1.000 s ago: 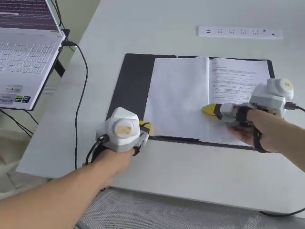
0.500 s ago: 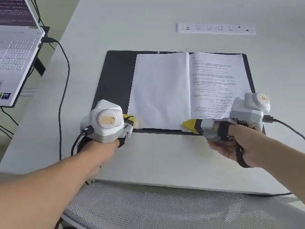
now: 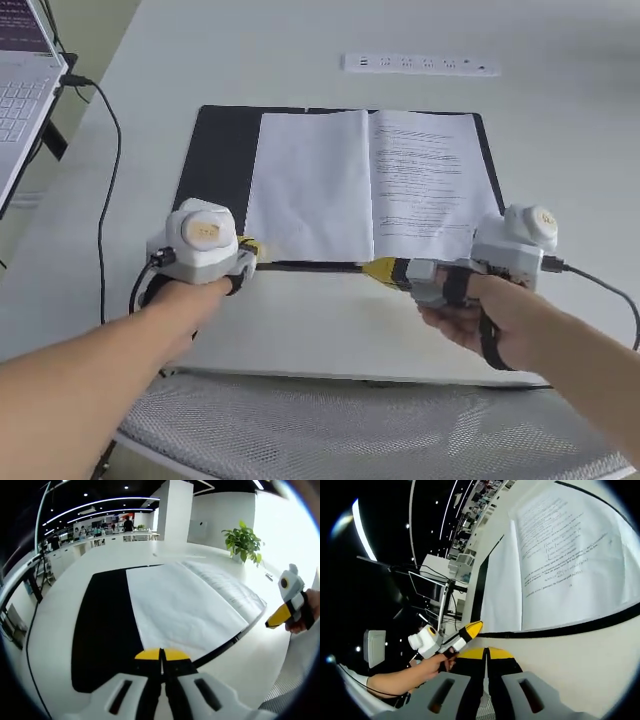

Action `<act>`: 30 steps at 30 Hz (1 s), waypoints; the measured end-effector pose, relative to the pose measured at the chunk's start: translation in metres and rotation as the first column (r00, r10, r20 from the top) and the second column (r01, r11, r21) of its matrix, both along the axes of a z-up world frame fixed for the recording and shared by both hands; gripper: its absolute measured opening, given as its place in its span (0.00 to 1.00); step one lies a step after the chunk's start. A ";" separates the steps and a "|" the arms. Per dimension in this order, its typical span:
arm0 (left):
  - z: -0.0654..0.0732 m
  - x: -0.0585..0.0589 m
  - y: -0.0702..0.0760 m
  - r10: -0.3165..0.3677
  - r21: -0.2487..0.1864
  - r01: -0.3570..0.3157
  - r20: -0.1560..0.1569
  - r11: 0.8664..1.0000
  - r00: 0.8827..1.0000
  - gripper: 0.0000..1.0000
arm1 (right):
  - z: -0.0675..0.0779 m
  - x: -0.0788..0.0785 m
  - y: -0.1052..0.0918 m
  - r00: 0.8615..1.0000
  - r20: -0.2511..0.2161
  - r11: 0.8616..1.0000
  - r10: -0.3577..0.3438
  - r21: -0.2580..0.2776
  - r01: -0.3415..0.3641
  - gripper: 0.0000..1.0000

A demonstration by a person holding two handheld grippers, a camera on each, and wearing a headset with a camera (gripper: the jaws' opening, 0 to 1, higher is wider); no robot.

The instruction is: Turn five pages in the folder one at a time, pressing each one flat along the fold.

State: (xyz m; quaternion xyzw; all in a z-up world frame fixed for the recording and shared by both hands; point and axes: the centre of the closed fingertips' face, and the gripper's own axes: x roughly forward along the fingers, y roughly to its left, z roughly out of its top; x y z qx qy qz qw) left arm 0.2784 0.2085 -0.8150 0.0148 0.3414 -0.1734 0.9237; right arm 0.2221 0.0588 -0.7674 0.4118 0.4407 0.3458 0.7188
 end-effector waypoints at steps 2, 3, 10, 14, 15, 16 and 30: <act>0.000 -0.008 -0.003 -0.028 0.001 0.028 -0.041 1.000 0.999 0.00 | 0.010 0.000 -0.005 1.000 0.011 1.000 -0.020 0.005 0.020 0.00; 0.000 -0.011 -0.004 -0.036 0.001 0.036 -0.056 0.999 0.998 0.00 | 0.012 0.000 -0.007 1.000 0.017 1.000 -0.026 -0.004 0.027 0.00; 0.025 -0.037 -0.016 -0.077 -0.059 0.072 -0.094 0.996 0.993 0.05 | 0.045 0.001 -0.035 0.992 0.109 0.995 -0.070 -0.056 0.077 0.01; 0.055 -0.050 -0.019 -0.096 -0.092 0.088 -0.084 0.992 0.992 0.10 | 0.073 -0.009 -0.048 0.982 0.167 0.989 -0.087 -0.103 0.105 0.06; 0.064 -0.054 -0.019 -0.099 -0.103 0.090 -0.085 0.991 0.991 0.12 | 0.078 -0.010 -0.051 0.979 0.182 0.987 -0.095 -0.111 0.116 0.07; 0.070 -0.055 -0.018 -0.099 -0.109 0.090 -0.081 0.990 0.992 0.14 | 0.085 -0.010 -0.057 0.973 0.202 0.983 -0.113 -0.121 0.139 0.09; 0.173 -0.077 0.004 -0.086 -0.130 0.093 0.053 0.987 0.995 0.36 | 0.142 -0.030 -0.105 0.926 0.295 0.932 -0.236 -0.202 0.302 0.43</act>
